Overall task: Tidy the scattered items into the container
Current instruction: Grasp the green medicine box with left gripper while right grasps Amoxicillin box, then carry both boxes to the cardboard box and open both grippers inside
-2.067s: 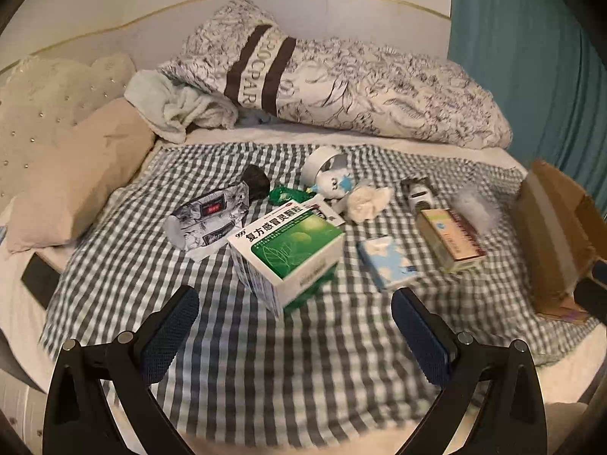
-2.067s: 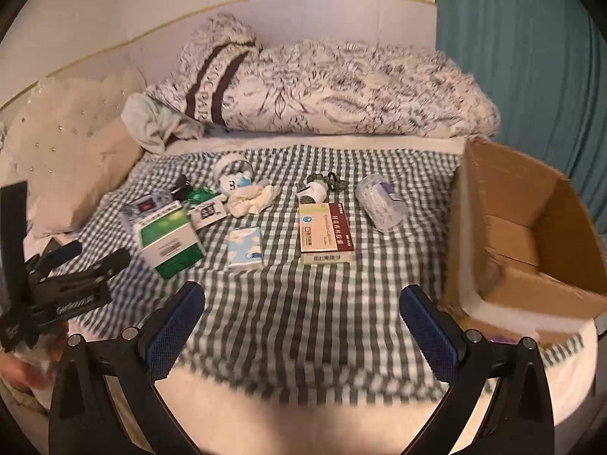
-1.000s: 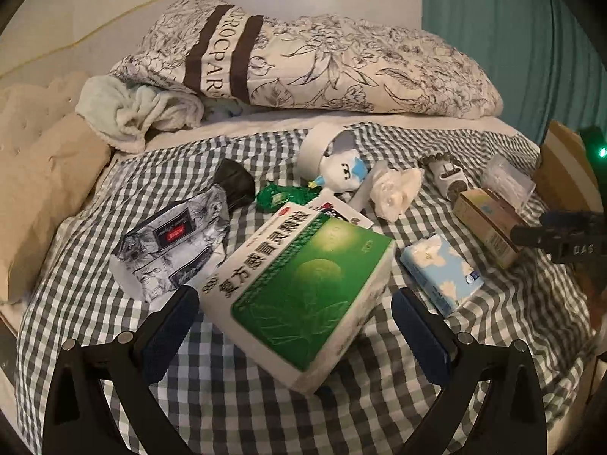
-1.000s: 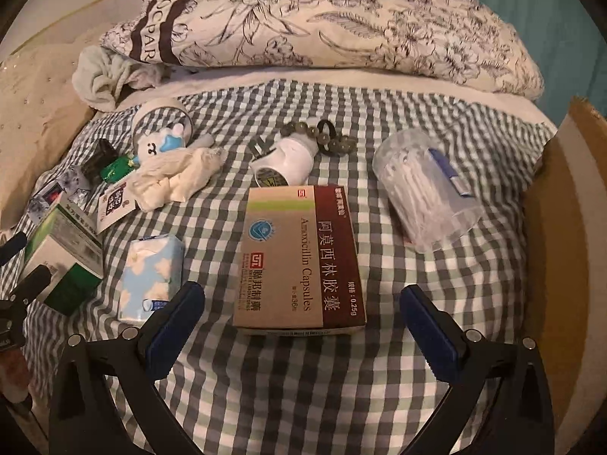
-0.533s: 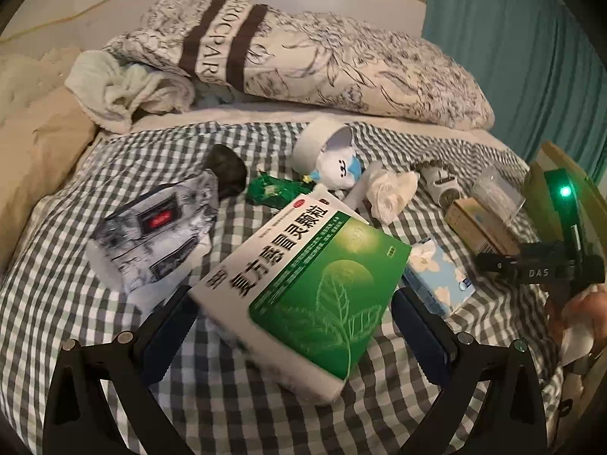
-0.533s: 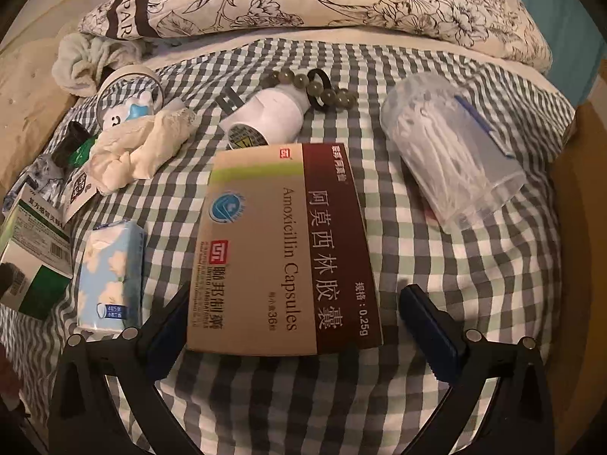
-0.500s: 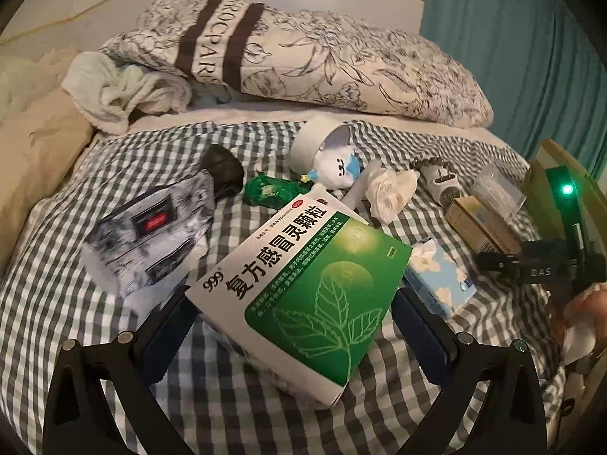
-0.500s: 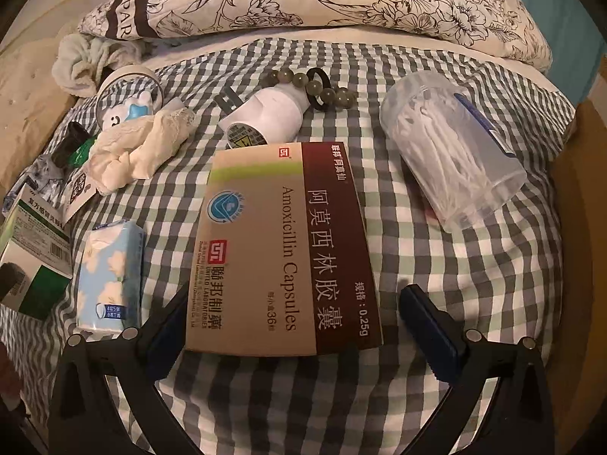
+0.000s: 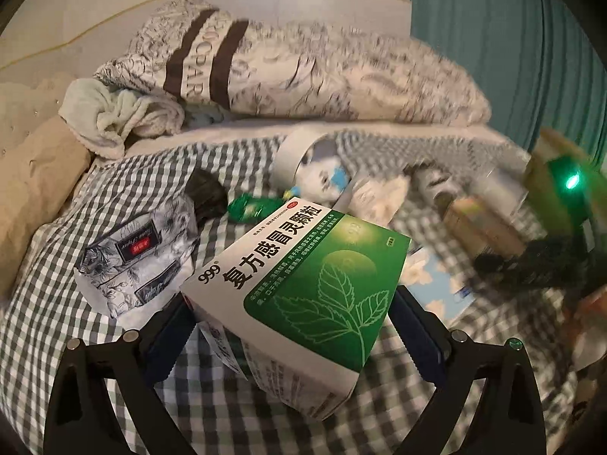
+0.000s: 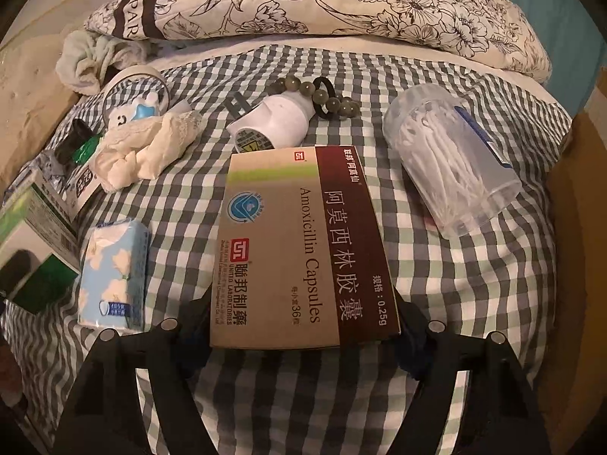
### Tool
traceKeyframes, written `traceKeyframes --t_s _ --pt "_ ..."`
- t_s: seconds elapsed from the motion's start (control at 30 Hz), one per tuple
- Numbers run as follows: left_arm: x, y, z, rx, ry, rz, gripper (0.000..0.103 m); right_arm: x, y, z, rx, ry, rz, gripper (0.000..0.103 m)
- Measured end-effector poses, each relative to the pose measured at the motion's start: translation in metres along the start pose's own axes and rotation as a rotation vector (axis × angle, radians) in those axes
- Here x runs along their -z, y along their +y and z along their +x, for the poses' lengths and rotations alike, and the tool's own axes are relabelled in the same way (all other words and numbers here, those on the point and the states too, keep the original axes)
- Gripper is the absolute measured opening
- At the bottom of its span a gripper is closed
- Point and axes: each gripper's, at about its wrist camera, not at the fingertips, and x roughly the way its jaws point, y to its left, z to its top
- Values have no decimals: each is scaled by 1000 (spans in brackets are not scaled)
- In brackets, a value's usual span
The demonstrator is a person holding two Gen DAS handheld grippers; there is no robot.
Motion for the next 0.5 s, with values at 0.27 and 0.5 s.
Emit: traceKeyframes --t_s 0.27,0.5 --pt "4 -7 -31 -27 -55 -29 98 21 -3 -34 -23 -70 65 75" --pt "18 -43 -81 -45 -58 -120 98 53 12 -98 -126 -146 74 75"
